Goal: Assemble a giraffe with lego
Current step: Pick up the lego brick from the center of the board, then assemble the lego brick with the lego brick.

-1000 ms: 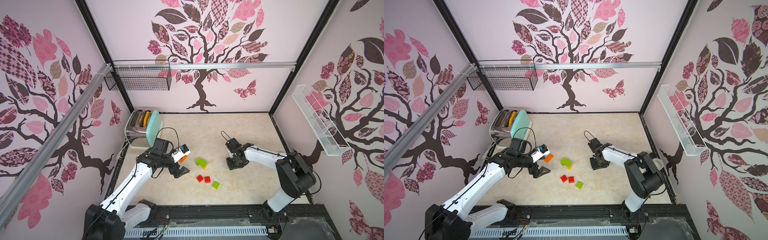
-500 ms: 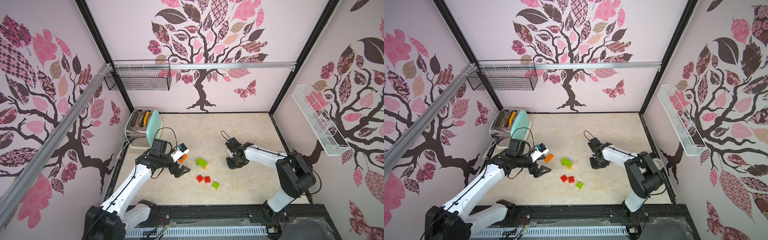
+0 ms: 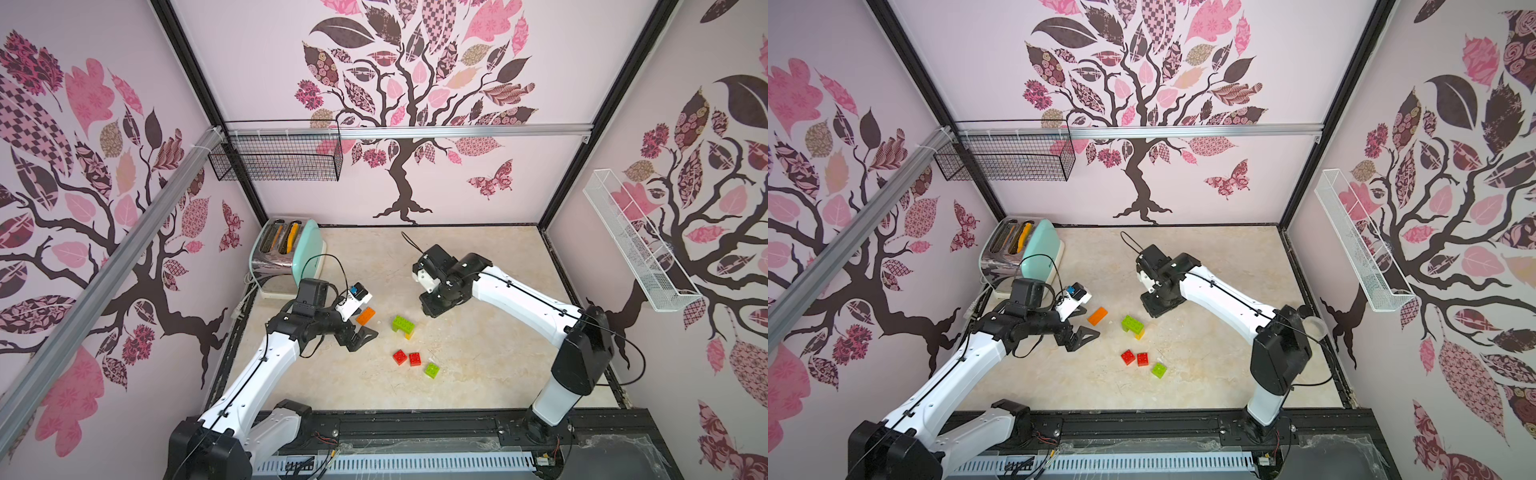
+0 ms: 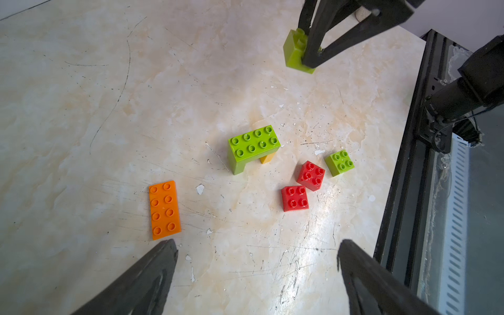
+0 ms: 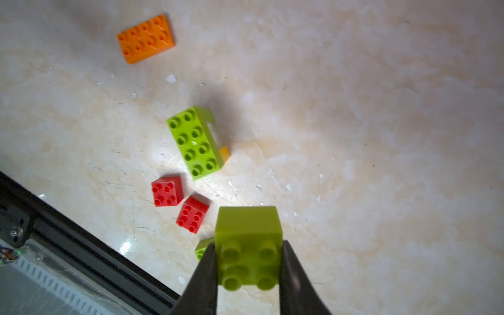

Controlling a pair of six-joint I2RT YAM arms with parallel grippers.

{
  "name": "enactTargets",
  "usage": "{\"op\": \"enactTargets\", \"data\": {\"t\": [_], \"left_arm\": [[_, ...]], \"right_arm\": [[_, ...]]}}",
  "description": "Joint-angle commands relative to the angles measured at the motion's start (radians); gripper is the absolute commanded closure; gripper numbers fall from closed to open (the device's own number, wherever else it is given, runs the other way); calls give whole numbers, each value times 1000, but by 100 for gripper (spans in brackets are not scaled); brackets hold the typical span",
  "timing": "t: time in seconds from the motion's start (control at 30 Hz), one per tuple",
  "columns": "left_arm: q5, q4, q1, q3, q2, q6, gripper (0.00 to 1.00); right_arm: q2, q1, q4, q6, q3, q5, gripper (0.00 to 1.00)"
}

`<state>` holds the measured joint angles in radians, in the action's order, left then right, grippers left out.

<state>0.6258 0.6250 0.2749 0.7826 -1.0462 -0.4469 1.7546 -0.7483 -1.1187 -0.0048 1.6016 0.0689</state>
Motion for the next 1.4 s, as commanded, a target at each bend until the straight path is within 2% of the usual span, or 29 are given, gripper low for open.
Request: {"op": "enactTargets", "data": {"t": [0.0,0.23,0.6,0.77,1.37], "left_arm": [[0,-18,-14,0,21,26,2],[-22,-12,-28,16,37,34,2],[-15,-43,-34,3,31,48,2],[-25,-20,-35,23,31,44,2],[-3,-35,-33,16,24,52,2]], "right_arm": [[132,-43,-175,-92,114,8,85],[278,-93,-219,-138,221,-2,85],[360,-123,-213,-181,326,-100,84],[367,-125,-169,-233,313,-86,84],[403,-128,-127,-187,254,-76,84]]}}
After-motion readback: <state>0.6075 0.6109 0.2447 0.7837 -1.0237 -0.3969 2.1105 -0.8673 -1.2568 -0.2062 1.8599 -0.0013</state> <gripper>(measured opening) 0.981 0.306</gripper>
